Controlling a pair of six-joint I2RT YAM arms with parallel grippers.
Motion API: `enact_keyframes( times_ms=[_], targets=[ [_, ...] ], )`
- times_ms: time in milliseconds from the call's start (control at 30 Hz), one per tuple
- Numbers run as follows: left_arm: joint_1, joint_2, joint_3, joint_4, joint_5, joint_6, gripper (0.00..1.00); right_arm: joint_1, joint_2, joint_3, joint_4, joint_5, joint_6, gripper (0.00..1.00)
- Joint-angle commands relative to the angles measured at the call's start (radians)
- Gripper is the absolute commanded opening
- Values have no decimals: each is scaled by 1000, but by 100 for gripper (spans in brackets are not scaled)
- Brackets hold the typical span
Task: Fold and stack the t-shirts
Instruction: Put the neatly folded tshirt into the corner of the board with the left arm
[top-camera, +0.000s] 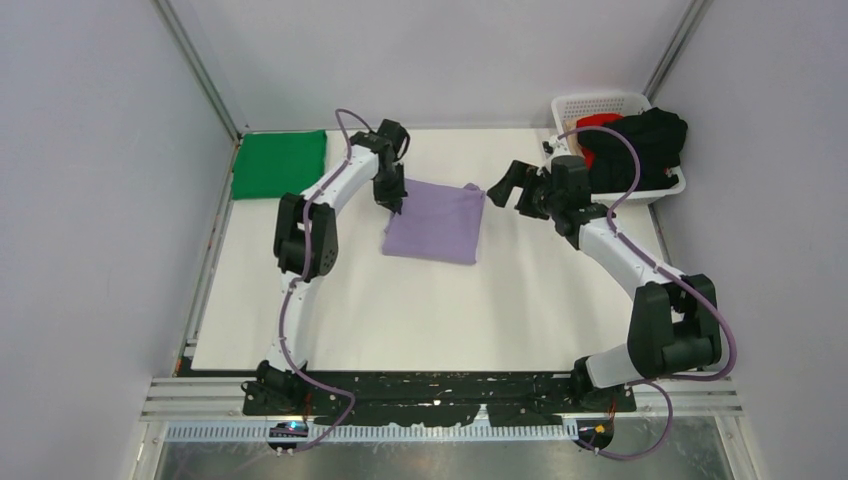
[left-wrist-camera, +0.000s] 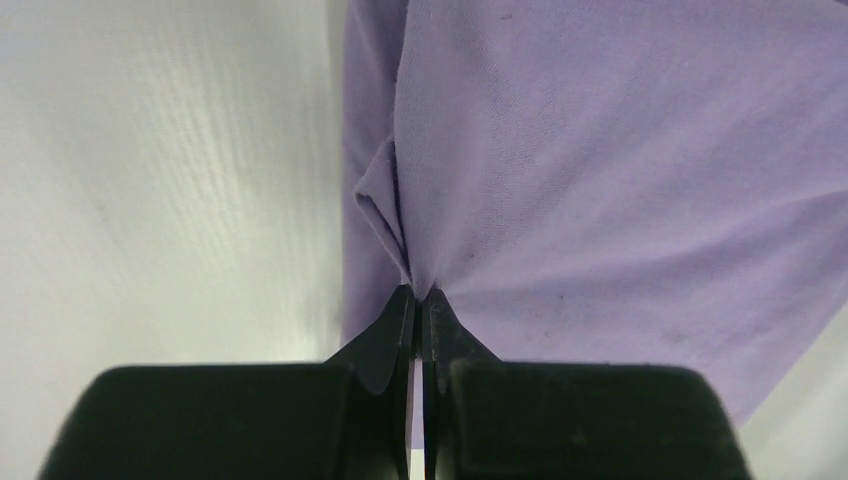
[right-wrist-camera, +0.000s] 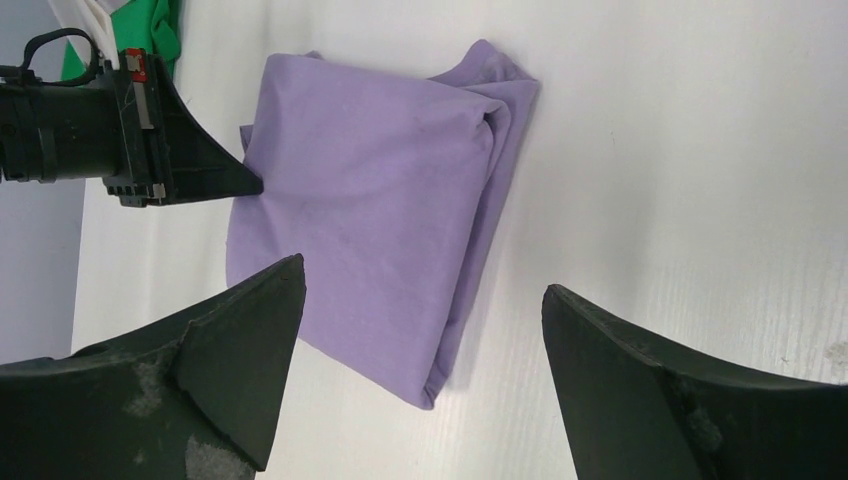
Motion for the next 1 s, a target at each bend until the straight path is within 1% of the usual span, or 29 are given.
enact_keyframes(
  times_ms=[0, 100, 233, 333, 400, 533, 633, 667, 700, 733, 767, 800, 833, 967],
  targets=[
    [4, -67, -5, -66, -216, 78, 0, -5, -52, -7, 45, 22, -28, 95],
    [30, -114, -66, -33, -282, 95, 0, -5, -58, -9, 44, 41, -36, 95],
    [58, -130, -78, -37, -322, 159, 0, -5, -66, -8, 44, 68, -49, 95],
    [74, -145, -137, -36, -261, 180, 0, -5, -64, -9, 43, 87, -60, 95],
    [83, -178, -209, -23, -261, 166, 0, -5, -61, -7, 39, 93, -65, 95],
    [112, -277, -384, 57, -223, 142, 0, -5, -53, 1, 31, 95, -75, 96],
    [134, -336, -481, 131, -178, 126, 0, -5, -44, 7, 25, 89, -83, 95],
    [143, -340, -494, 151, -160, 113, 2, -4, -42, 7, 26, 89, -83, 95],
    [153, -341, -497, 154, -139, 97, 13, -4, -38, 8, 26, 89, -83, 96],
    [161, -337, -496, 155, -117, 85, 29, -5, -37, 8, 27, 87, -84, 95],
    [169, -334, -496, 157, -104, 72, 38, -5, -36, 8, 25, 87, -86, 96],
    [176, -334, -502, 161, -96, 65, 44, -5, -34, 10, 24, 88, -86, 95],
    [181, -340, -509, 164, -95, 55, 49, -5, -33, 10, 23, 89, -88, 96],
    [197, -389, -604, 214, -108, 2, 55, -5, -26, 12, 22, 91, -88, 96]
  ],
)
